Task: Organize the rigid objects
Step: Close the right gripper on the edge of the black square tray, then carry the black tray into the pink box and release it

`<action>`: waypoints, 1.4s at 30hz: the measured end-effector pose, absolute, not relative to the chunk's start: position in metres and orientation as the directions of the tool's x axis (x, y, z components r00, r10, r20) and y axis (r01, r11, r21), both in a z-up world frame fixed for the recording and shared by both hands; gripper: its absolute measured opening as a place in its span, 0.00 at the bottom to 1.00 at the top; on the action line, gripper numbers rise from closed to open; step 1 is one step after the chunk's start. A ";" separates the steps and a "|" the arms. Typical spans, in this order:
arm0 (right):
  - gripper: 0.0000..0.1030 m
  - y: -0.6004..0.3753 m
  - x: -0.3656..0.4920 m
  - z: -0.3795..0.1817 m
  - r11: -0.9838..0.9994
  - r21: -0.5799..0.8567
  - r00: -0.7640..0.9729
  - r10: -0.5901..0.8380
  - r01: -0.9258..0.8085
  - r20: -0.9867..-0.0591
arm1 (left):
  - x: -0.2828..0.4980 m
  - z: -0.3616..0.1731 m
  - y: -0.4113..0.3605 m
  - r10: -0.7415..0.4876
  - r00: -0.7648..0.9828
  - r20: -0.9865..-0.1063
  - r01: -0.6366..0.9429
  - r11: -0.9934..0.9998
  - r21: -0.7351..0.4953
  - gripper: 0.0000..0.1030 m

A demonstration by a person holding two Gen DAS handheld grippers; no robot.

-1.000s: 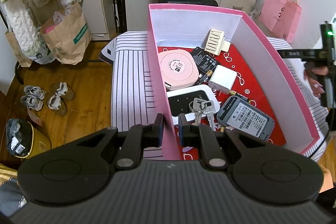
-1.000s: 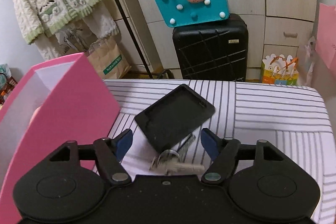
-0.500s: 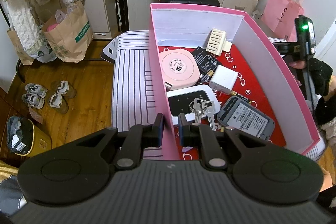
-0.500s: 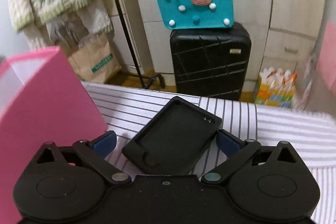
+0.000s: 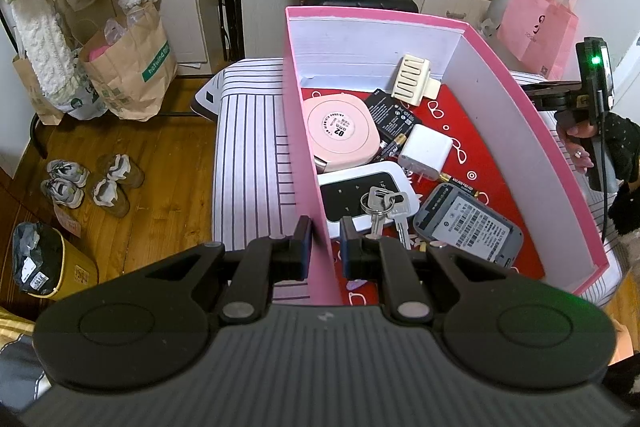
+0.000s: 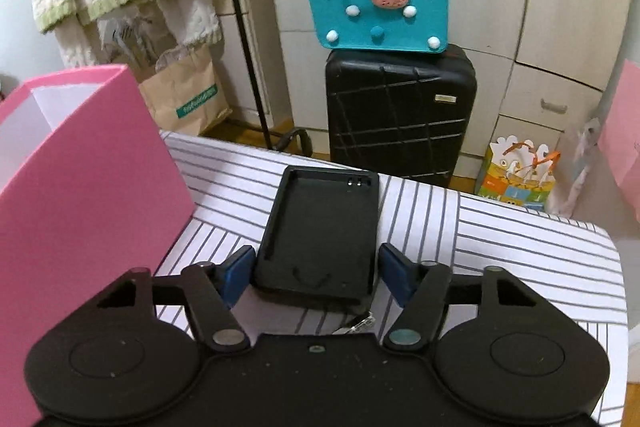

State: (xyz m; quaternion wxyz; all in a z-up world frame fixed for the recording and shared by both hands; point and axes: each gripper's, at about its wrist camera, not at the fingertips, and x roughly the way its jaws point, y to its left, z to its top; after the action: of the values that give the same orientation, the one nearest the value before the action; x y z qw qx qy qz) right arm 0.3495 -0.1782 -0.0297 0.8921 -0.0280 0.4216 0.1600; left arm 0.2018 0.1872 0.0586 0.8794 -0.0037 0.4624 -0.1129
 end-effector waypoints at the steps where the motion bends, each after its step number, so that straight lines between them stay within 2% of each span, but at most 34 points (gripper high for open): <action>1: 0.76 -0.176 0.350 -0.031 0.948 0.071 0.593 0.252 -0.311 -0.765 | 0.202 0.059 0.187 -0.202 0.547 -0.813 0.195 0.975 -0.111 0.12; 5: 0.83 -0.166 0.359 -0.034 0.952 0.050 0.609 0.233 -0.303 -0.758 | 0.202 0.059 0.187 -0.200 0.546 -0.814 0.192 0.975 -0.111 0.12; 7: 0.78 -0.170 0.364 -0.035 0.963 0.064 0.638 0.222 -0.262 -0.738 | 0.201 0.059 0.186 -0.198 0.547 -0.813 0.190 0.976 -0.109 0.12; 9: 0.65 -0.174 0.367 -0.035 0.970 0.063 0.659 0.207 -0.235 -0.723 | 0.201 0.059 0.186 -0.193 0.548 -0.814 0.187 0.977 -0.106 0.12; 14: 0.64 -0.191 0.359 -0.025 0.959 0.191 0.635 0.281 -0.208 -0.720 | 0.201 0.059 0.185 -0.189 0.549 -0.814 0.186 0.977 -0.102 0.12; 19: 0.65 -0.197 0.337 -0.008 0.944 0.242 0.640 0.330 -0.225 -0.694 | 0.200 0.059 0.184 -0.187 0.553 -0.812 0.187 0.977 -0.098 0.12; 27: 0.65 -0.188 0.295 0.048 0.900 0.293 0.669 0.436 -0.322 -0.602 | 0.197 0.061 0.183 -0.184 0.560 -0.808 0.210 0.975 -0.076 0.12; 33: 0.65 -0.157 0.259 0.086 0.835 0.286 0.636 0.545 -0.469 -0.547 | 0.197 0.060 0.185 -0.194 0.566 -0.801 0.206 0.974 -0.090 0.12; 42: 0.65 -0.091 0.236 0.085 0.741 0.205 0.535 0.620 -0.639 -0.574 | 0.197 0.060 0.188 -0.203 0.565 -0.800 0.201 0.974 -0.106 0.12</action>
State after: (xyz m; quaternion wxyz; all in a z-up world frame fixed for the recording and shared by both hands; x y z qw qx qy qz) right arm 0.2357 -0.0912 0.0849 0.8759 -0.0149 0.3217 0.3592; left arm 0.1968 0.1882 0.0599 0.8846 -0.0012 0.4521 -0.1143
